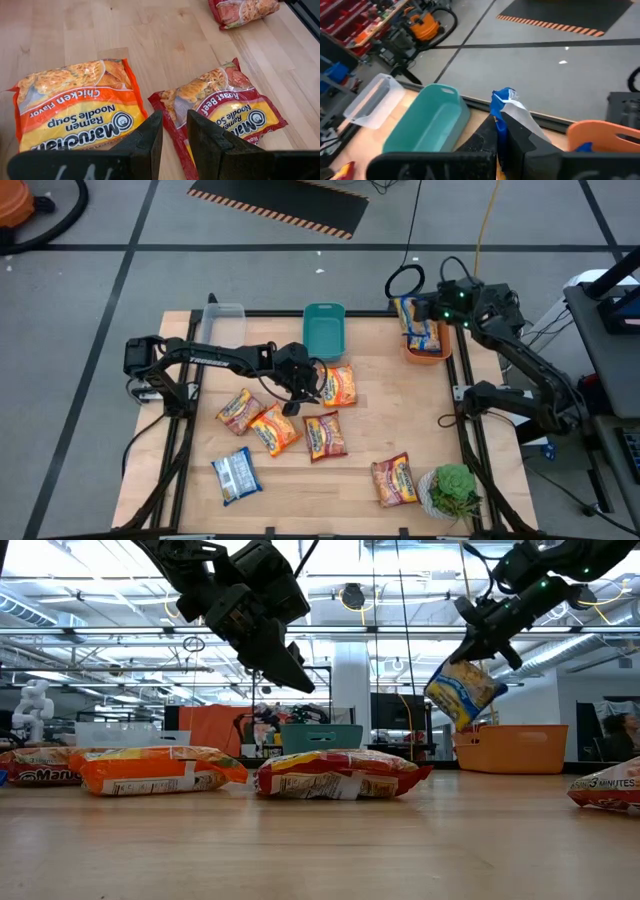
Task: Sort Maruchan noodles
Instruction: Put the right blue noodle pack into the orange bin
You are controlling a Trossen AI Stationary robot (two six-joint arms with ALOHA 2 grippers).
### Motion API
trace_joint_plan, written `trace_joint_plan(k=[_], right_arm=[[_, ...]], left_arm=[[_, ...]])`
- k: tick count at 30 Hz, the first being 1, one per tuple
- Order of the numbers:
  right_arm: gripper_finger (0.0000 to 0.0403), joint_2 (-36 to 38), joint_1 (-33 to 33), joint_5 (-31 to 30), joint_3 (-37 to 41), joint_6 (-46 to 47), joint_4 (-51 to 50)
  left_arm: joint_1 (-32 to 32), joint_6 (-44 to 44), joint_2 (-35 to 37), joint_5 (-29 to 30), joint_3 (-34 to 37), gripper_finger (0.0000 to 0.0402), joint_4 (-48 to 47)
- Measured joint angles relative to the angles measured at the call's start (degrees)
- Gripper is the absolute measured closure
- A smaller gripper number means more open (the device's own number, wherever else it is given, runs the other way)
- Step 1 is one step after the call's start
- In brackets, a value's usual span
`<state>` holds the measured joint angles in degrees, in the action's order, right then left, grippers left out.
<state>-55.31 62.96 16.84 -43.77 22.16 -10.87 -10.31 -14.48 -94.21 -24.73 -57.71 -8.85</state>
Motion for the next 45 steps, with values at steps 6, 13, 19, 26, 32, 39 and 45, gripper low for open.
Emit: trace_joint_plan(k=[6, 13, 19, 26, 32, 39, 45], right_arm=[[0.0399, 0.0, 3.1, 0.0, 0.0, -2.4, -4.1], [0.0399, 0.0, 4.9, 0.0, 0.0, -4.0, -7.7], [0.0399, 0.0, 5.7, 0.0, 0.0, -4.7, -9.5], [0.0399, 0.0, 5.7, 5.9, 0.0, -3.0, -9.6], [0.0399, 0.0, 5.7, 4.5, 0.0, -2.7, -11.2], [0.0396, 0.0, 5.7, 1.8, 0.1, -3.4, -12.7], [0.0334, 0.0, 5.7, -0.3, 0.1, -4.4, -13.5]], left_arm=[[0.0, 1.1, 0.0, 0.0, 0.0, 0.0309, -1.1], [0.5, 2.0, 0.0, 0.1, 0.0, 0.0309, -2.5], [1.9, 1.9, 0.0, 0.1, 0.0, 0.0309, -3.1], [3.1, 1.5, 0.0, 0.1, 0.0, 0.0309, -3.1], [3.3, 1.5, 0.0, 0.1, 0.0, 0.0309, -3.1], [3.3, 1.5, 0.0, 0.1, 0.0, 0.0309, -3.1], [3.3, 1.0, 0.0, 0.1, 0.0, 0.0309, -3.1]])
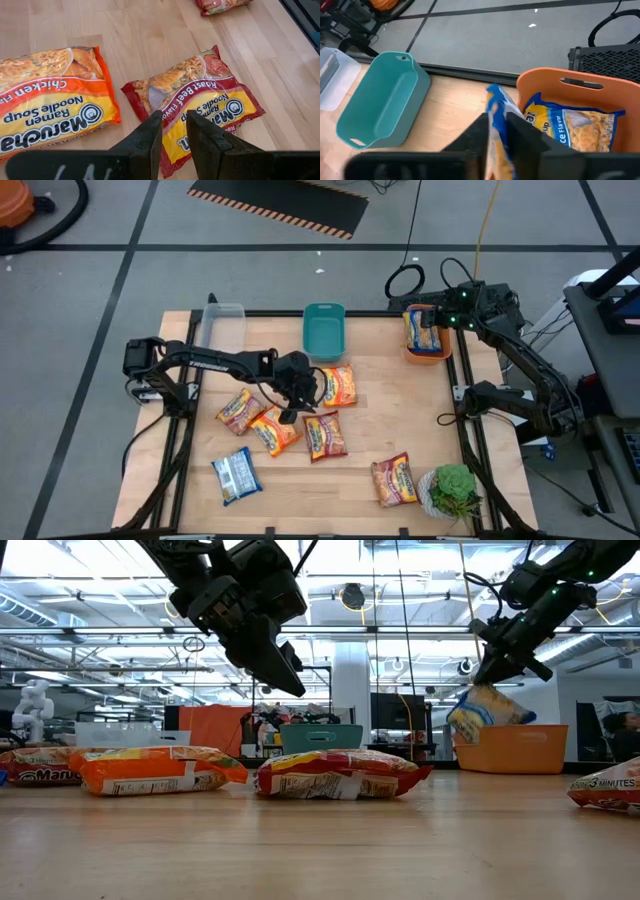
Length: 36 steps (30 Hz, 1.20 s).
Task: Sort Maruchan noodles
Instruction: Put the right blue noodle pack into the orange bin, then put the blue noodle pack into the orange bin
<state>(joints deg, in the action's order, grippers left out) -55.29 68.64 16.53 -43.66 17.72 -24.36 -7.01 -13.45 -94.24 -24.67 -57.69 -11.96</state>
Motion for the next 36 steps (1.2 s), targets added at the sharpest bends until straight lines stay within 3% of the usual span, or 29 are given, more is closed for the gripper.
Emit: trace_joint_plan(k=[6, 10, 19, 23, 28, 36], right_arm=[[0.0239, 0.0, 0.0, -0.3, 0.0, 1.2, 0.6], [0.0197, 1.6, -1.0, -2.5, 0.0, 2.4, 2.0], [0.0186, 10.2, -7.5, -8.6, -0.8, 3.3, 3.2], [0.0187, 13.6, -15.4, -8.9, -0.7, 5.1, 2.6], [0.0188, 16.1, -30.2, -11.0, 2.9, 9.2, 6.8], [0.0188, 14.6, -53.3, -21.9, 14.9, 11.9, 28.2]], left_arm=[[0.0, 0.0, 0.0, 0.0, 0.0, 0.0309, 0.0], [0.0, 0.0, 0.0, 0.0, 0.0, 0.0309, 0.0], [0.0, -1.5, 0.0, 0.1, 0.0, 0.0309, 0.0], [0.0, -1.5, 0.0, 0.3, 0.0, 0.0309, 0.0], [0.0, -1.5, 0.0, 0.3, 0.0, 0.0309, 0.0], [0.0, -0.6, 0.0, 0.8, 0.0, 0.0309, -0.4]])
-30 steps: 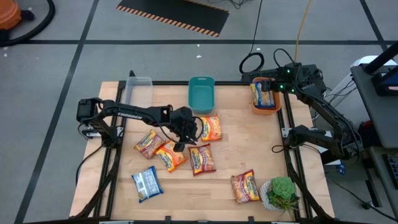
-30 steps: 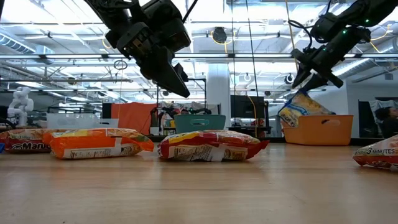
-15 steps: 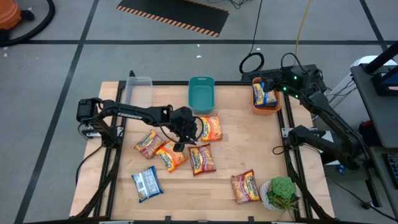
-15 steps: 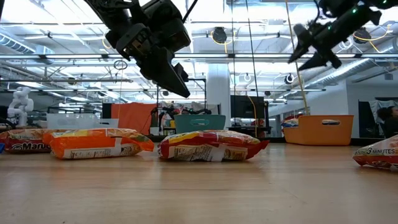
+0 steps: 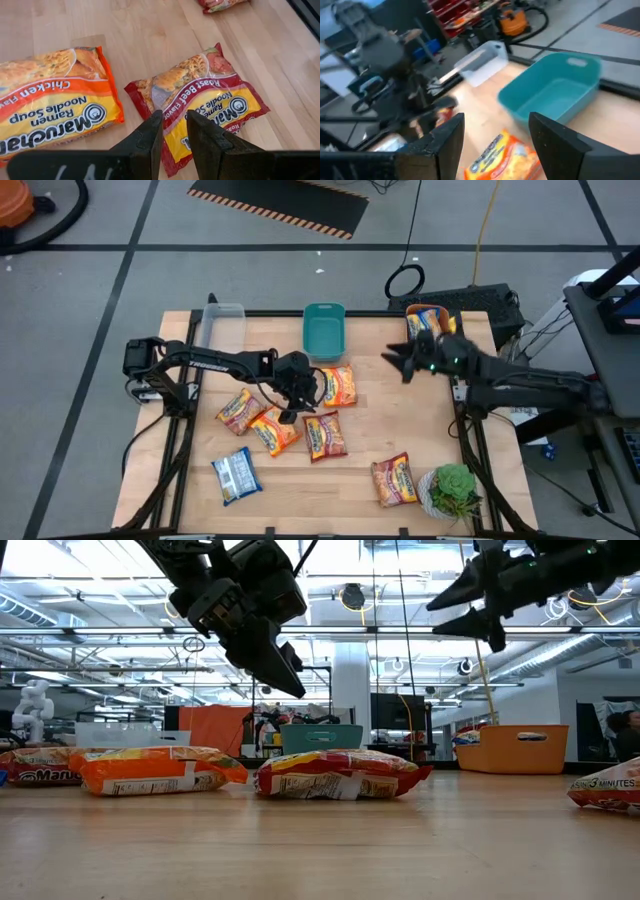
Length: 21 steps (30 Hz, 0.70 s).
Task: Sort Maruchan noodles
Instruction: Put the blue noodle pack into the orange bin
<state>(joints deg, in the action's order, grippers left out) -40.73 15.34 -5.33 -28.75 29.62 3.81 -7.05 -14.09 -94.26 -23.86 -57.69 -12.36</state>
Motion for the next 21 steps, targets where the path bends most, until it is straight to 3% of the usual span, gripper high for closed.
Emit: trace_joint_plan(k=[5, 12, 21], right_arm=[[0.0188, -3.3, -6.8, -13.1, 3.1, -0.7, 0.6], [0.0188, -6.8, -10.5, -11.0, 1.7, -2.2, 1.9], [0.0188, -11.9, -15.1, -11.1, -1.8, -3.3, 2.0]], left_arm=[[0.1, 3.8, 0.0, 1.6, 0.0, 0.0309, -1.5], [0.1, 7.9, 0.5, 10.2, 0.0, 0.0309, -3.8], [1.5, 10.3, 1.0, 11.5, 0.0, 0.0309, -6.3]])
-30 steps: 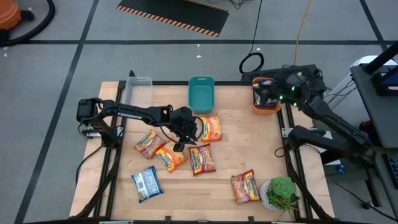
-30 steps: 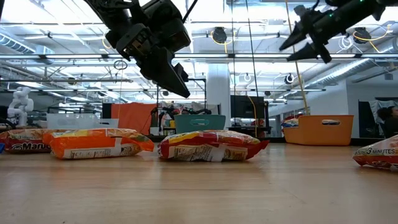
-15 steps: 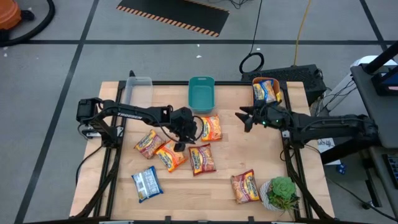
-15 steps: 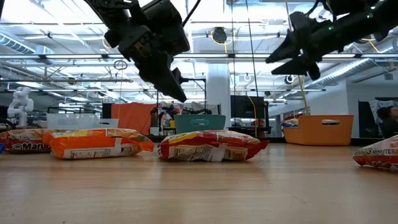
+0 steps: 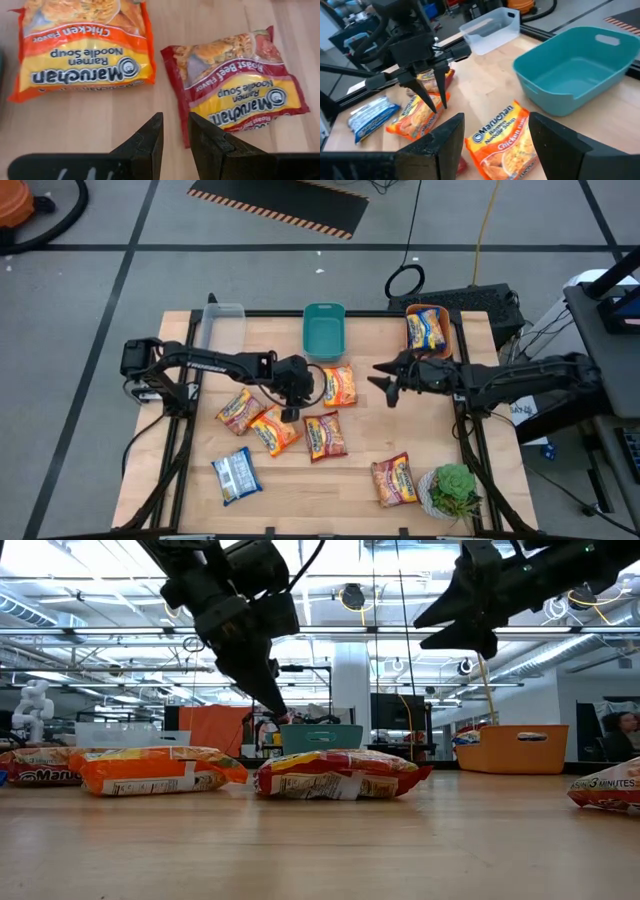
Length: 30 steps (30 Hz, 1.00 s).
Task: Sort Maruchan noodles
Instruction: Put the blue noodle pack into the orange bin
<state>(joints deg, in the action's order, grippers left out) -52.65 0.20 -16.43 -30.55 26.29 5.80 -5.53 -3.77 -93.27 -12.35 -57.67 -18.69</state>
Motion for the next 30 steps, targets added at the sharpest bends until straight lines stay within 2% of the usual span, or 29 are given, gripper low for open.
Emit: trace_joint_plan(k=[6, 17, 21, 25, 30], right_arm=[[0.0188, -2.3, -2.0, 0.0, -1.7, 0.4, 0.0], [0.0188, -5.6, -6.3, -3.5, -2.3, 4.4, 1.3], [0.0188, -8.1, -9.4, -7.1, -2.3, 5.2, 6.4], [0.0188, -11.6, -12.5, -13.7, -3.3, 8.7, 9.6], [0.0188, -17.3, -15.1, -16.6, -9.1, 8.8, 10.0]], left_arm=[[3.9, 3.0, 0.1, 0.1, 0.0, 0.0309, -1.8], [15.4, 6.2, 6.3, 0.5, 0.0, 0.0309, -9.1], [19.6, 8.9, 8.3, 0.5, 0.0, 0.0309, -13.7], [23.9, 12.9, 9.6, 1.3, 0.0, 0.0309, -19.6], [29.8, 18.5, 9.6, 5.1, 0.0, 0.0309, -28.9]])
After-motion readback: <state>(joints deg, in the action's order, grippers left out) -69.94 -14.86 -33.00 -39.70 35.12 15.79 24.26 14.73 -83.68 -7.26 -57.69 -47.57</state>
